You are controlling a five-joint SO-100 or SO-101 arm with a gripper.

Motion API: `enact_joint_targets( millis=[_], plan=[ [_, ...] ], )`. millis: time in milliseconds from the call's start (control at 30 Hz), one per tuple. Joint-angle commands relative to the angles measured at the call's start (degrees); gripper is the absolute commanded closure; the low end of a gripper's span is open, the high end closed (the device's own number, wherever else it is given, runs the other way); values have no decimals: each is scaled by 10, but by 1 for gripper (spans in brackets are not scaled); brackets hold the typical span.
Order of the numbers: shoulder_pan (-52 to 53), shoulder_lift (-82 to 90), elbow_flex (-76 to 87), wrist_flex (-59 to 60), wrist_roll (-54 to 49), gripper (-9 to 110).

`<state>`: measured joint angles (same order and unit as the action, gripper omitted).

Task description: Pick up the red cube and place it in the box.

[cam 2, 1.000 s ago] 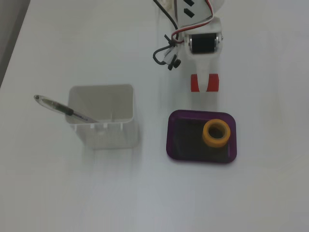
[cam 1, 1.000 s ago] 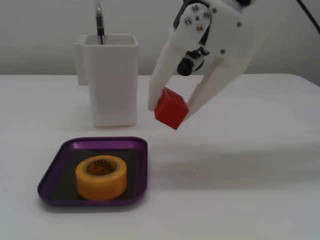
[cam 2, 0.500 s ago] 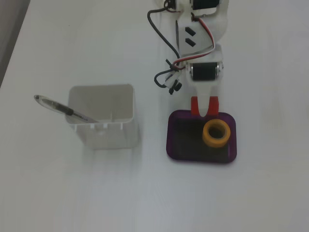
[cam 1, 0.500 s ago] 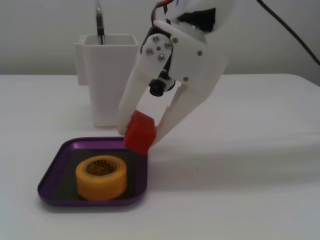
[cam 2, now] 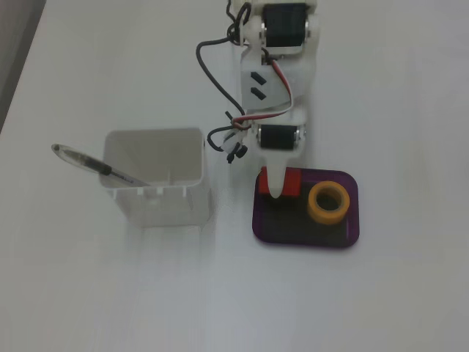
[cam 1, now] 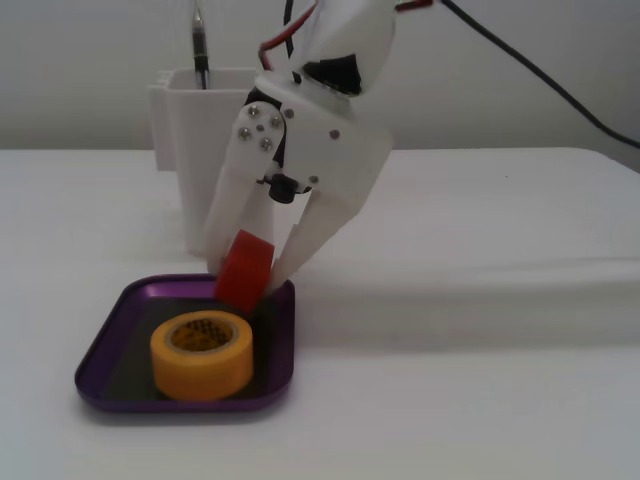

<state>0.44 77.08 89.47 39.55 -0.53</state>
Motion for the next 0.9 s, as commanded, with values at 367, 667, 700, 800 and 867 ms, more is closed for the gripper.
enact_joint_targets(
  millis=[367,667,700,800,867],
  plan=[
    [-2,9,-26,-3,-8,99],
    [0,18,-26,22,-3,82],
    [1,18,-27,40,-3,82],
    [-1,31,-59,90,-3,82],
    [1,58,-81,135,-4,82]
  ],
)
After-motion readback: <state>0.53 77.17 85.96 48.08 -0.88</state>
